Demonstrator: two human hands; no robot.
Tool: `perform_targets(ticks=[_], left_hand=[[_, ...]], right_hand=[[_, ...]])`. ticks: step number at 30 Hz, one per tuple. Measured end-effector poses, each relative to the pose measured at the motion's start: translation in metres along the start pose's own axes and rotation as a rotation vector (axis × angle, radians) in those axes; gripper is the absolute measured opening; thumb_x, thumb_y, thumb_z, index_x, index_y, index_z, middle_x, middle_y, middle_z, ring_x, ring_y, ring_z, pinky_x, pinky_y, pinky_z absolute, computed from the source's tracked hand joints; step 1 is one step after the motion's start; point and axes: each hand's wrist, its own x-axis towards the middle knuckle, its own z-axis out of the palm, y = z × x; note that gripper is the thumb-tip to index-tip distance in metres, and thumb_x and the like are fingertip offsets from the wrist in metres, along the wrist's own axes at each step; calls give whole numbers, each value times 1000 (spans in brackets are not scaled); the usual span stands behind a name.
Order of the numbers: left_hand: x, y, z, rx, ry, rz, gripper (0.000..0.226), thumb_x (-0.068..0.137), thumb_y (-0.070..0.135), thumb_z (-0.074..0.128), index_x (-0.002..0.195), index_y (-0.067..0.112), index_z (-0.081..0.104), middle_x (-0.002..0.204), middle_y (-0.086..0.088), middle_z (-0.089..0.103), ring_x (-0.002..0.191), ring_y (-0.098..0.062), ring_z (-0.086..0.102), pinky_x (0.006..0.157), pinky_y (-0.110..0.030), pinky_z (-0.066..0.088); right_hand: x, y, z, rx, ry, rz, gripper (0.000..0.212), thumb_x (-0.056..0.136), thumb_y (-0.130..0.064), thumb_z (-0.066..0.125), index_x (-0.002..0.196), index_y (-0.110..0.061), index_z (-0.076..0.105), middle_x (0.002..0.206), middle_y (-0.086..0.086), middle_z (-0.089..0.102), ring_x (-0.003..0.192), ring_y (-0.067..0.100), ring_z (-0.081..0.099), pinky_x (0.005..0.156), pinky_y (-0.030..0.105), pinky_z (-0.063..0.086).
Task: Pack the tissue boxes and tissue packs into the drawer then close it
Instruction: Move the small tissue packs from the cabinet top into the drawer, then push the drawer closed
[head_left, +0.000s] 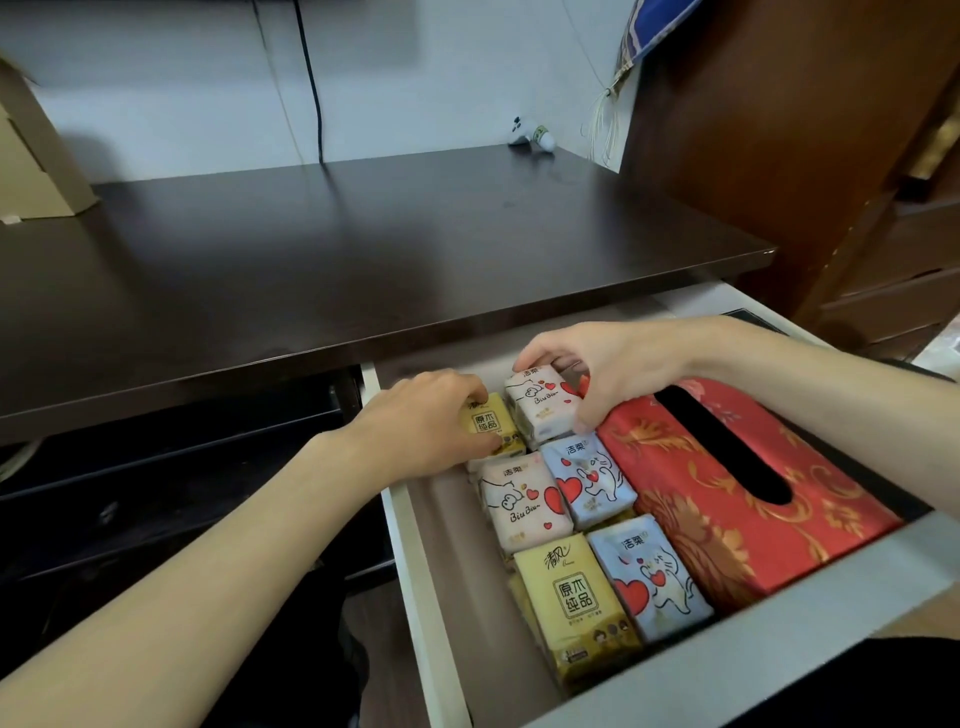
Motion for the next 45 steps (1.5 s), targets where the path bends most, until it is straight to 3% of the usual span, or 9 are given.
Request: perform_targets(ticks=[5, 9, 14, 17, 21, 29, 35, 40, 45], left_hand=[[-1, 0, 2, 3, 22, 11, 56, 80, 62, 63, 127, 31, 56, 117, 6, 60, 105, -20, 59, 86, -41, 52], [-2, 1, 2, 4, 14, 11, 57, 81, 62, 62, 127, 31, 55, 118, 6, 59, 107, -21, 58, 87, -42, 52], [-3, -1, 9, 7, 29, 3, 57, 80, 63, 62, 126, 31, 56, 117, 6, 57, 106, -20, 57, 86, -40, 50], [-4, 1, 4, 24, 68, 17, 55, 82, 58, 62, 128, 27, 57, 123, 4, 54, 113, -19, 49, 91, -40, 46], [-17, 8, -25, -204, 218, -16, 46, 88, 45, 65, 128, 22, 60, 130, -1, 57, 121, -18, 51, 101, -37, 42], [-150, 68, -25, -651, 275, 67, 14, 91, 37, 62, 100, 33, 73, 95, 17, 72, 95, 1, 65, 86, -32, 52], [-213, 117, 20, -356, 294, 72, 45, 83, 68, 46, 117, 41, 59, 114, 26, 62, 103, 1, 59, 85, -33, 51], [-215, 129, 44, 1, 500, 124, 43, 88, 49, 62, 121, 21, 63, 100, 3, 71, 82, -23, 66, 68, -33, 48], [-202, 117, 48, 84, 540, 144, 39, 81, 37, 77, 114, 18, 68, 91, 2, 72, 75, -23, 68, 57, -36, 52]], right_hand=[[2, 1, 3, 83, 30, -25, 64, 87, -33, 80, 143, -33, 51, 132, -9, 62, 118, 10, 63, 97, 35, 56], [3, 3, 13, 47, 169, -72, 49, 93, -23, 75, 138, -20, 60, 127, -3, 67, 118, 14, 65, 102, 33, 52], [5, 5, 30, -187, 283, -93, 50, 90, -40, 74, 137, -29, 59, 128, -13, 63, 117, 11, 59, 99, 37, 49], [-16, 4, 31, -56, 450, -189, 41, 94, -32, 71, 134, -27, 62, 131, -13, 60, 121, 6, 56, 104, 39, 47], [-73, -1, 29, 217, 724, -317, 25, 96, -14, 66, 119, -25, 69, 121, -11, 70, 117, 5, 63, 104, 38, 50], [-213, 25, 112, 201, 699, -211, 25, 96, -34, 61, 119, -34, 71, 124, -19, 66, 125, 9, 58, 95, 27, 50], [-241, 47, 156, 183, 744, -186, 32, 100, -35, 58, 130, -32, 68, 142, -19, 58, 141, 11, 45, 110, 32, 33], [-230, 43, 174, 85, 839, -165, 37, 102, -34, 56, 137, -27, 65, 145, -15, 54, 142, 11, 41, 120, 32, 18], [-210, 44, 177, 11, 935, -163, 33, 105, -29, 53, 135, -25, 67, 145, -10, 56, 141, 8, 40, 122, 27, 1]])
